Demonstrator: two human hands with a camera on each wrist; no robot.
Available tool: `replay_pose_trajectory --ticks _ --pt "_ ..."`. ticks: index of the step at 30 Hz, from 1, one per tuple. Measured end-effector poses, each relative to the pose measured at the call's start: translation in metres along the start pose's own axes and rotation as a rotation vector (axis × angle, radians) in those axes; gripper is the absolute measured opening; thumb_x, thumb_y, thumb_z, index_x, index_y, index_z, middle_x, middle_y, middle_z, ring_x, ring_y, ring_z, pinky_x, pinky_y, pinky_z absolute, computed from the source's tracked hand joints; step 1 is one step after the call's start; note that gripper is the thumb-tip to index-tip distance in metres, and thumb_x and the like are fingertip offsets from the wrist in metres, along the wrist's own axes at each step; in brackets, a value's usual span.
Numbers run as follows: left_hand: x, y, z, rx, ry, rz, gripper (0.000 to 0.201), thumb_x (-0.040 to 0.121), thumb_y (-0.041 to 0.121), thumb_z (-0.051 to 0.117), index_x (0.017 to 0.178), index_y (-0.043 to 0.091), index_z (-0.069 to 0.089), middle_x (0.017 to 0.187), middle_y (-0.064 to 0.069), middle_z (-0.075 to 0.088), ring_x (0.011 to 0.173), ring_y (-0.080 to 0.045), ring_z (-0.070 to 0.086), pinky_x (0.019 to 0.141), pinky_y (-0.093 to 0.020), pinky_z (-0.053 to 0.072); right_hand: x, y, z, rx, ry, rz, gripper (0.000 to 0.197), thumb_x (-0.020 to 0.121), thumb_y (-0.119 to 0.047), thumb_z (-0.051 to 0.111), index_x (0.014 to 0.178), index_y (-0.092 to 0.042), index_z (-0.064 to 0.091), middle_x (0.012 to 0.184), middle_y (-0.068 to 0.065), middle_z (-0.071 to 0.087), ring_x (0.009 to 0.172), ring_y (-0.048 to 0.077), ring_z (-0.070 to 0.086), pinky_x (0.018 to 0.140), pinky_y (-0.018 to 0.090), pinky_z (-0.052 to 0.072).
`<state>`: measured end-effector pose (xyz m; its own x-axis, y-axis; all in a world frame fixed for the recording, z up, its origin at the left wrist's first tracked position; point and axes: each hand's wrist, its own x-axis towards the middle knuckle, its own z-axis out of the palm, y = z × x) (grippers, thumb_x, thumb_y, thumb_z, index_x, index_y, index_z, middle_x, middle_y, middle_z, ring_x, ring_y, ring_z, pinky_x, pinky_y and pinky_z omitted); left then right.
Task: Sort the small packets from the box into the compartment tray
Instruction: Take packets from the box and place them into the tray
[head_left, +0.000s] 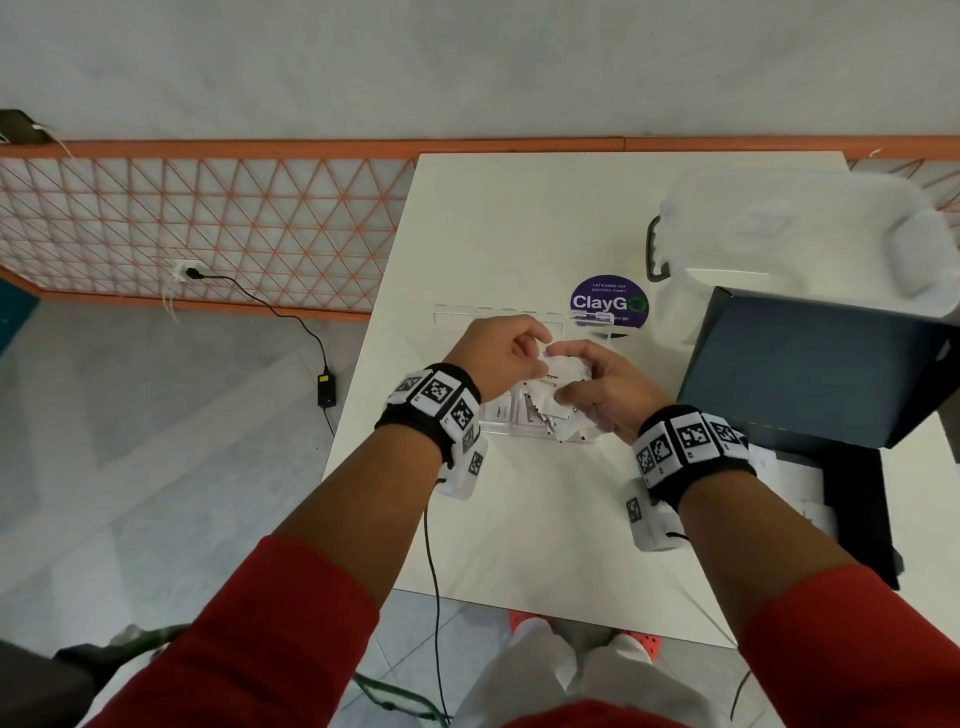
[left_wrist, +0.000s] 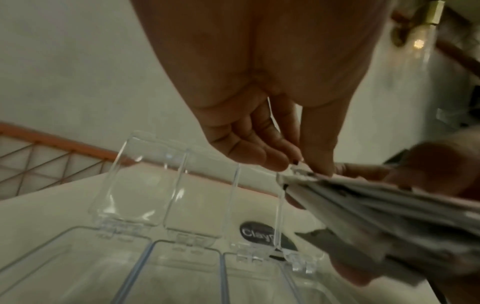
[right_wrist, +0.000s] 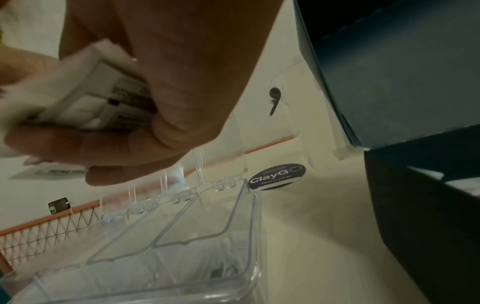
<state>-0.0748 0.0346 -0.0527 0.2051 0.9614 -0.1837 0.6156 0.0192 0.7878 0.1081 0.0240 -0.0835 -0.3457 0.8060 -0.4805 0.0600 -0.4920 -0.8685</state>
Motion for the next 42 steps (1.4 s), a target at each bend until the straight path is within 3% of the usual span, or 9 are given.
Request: replay_pose_trajectory --ticks 7,10,15,19,24,28,34,38,42 --pt "-0.003 0.004 -0.008 -0.043 -0.05 -0.041 0.033 0.078 0.008 0.075 0.105 0.024 0.066 0.106 0.006 0.065 0.067 -0.003 0.056 0.075 -0.021 0.049 0.002 -0.001 -0.003 0.028 0.02 0.004 0.044 0.084 0.01 0.062 0.108 -0.027 0.064 0.054 0.002 0.04 0.039 0.01 0.024 0.036 0.018 0.018" --pt "-0.005 0.002 -0.009 0.002 -0.09 -0.024 0.048 0.082 -0.001 0.061 0.12 0.028 0.062 0.117 0.009 0.064 0.062 0.008 0.051 0.069 -0.011 0.041 0.004 0.0 -0.004 0.049 0.028 0.002 0.044 0.084 0.011 0.062 0.105 -0.027 0.064 0.05 -0.001 0.044 0.037 0.009 0.026 0.036 0.016 0.019" --pt "-0.007 -0.005 -0.015 0.118 -0.139 -0.08 0.051 0.086 0.001 0.045 0.122 0.033 0.064 0.133 0.003 0.058 0.111 -0.009 0.055 0.09 -0.017 0.038 0.005 0.002 -0.007 0.056 0.039 0.01 0.044 0.084 0.011 0.062 0.108 -0.026 0.064 0.048 -0.004 0.048 0.035 0.008 0.029 0.033 0.016 0.023" --pt "-0.005 -0.014 -0.016 0.093 -0.002 -0.088 0.03 0.084 0.007 0.057 0.099 0.029 0.07 0.107 0.01 0.064 0.079 0.001 0.054 0.071 -0.01 0.039 0.005 0.002 -0.006 0.058 0.052 0.015 0.044 0.084 0.011 0.062 0.106 -0.027 0.064 0.049 -0.005 0.051 0.035 0.008 0.032 0.032 0.016 0.024" --pt "-0.002 -0.027 -0.019 0.074 0.118 -0.131 0.016 0.084 0.011 0.064 0.093 0.022 0.071 0.086 0.008 0.068 0.08 -0.004 0.062 0.061 0.003 0.038 0.007 0.003 -0.008 0.114 0.06 0.02 0.046 0.083 0.014 0.063 0.102 -0.027 0.067 0.082 0.012 0.056 0.058 0.02 0.045 0.045 0.023 0.035" --pt "0.002 -0.039 -0.012 0.214 0.053 -0.18 0.017 0.087 0.008 0.062 0.097 0.014 0.073 0.094 -0.002 0.071 0.088 -0.014 0.065 0.075 -0.01 0.043 0.008 0.005 -0.012 0.147 0.054 0.023 0.047 0.082 0.017 0.062 0.102 -0.026 0.066 0.092 0.018 0.05 0.06 0.021 0.045 0.052 0.026 0.036" --pt "0.004 -0.051 0.005 0.367 -0.048 -0.173 0.017 0.09 0.004 0.057 0.095 0.009 0.072 0.099 -0.008 0.071 0.091 -0.021 0.066 0.079 -0.02 0.048 0.011 0.01 -0.015 0.2 0.057 0.037 0.048 0.081 0.018 0.061 0.105 -0.023 0.066 0.1 0.022 0.05 0.091 0.035 0.041 0.064 0.036 0.036" --pt "0.006 -0.056 0.012 0.49 -0.116 -0.156 0.016 0.092 0.011 0.058 0.099 0.014 0.072 0.104 -0.005 0.071 0.099 -0.023 0.063 0.094 -0.036 0.047 0.012 0.008 -0.016 0.199 0.07 0.049 0.048 0.081 0.017 0.063 0.107 -0.024 0.066 0.1 0.021 0.052 0.092 0.036 0.04 0.066 0.039 0.035" --pt "0.009 -0.059 0.014 0.671 -0.206 -0.13 0.022 0.096 0.016 0.052 0.105 0.021 0.071 0.11 0.0 0.069 0.104 -0.022 0.06 0.098 -0.036 0.042 0.013 0.003 -0.014 0.197 0.074 0.034 0.048 0.082 0.019 0.06 0.107 -0.021 0.065 0.096 0.02 0.052 0.081 0.033 0.045 0.064 0.035 0.041"
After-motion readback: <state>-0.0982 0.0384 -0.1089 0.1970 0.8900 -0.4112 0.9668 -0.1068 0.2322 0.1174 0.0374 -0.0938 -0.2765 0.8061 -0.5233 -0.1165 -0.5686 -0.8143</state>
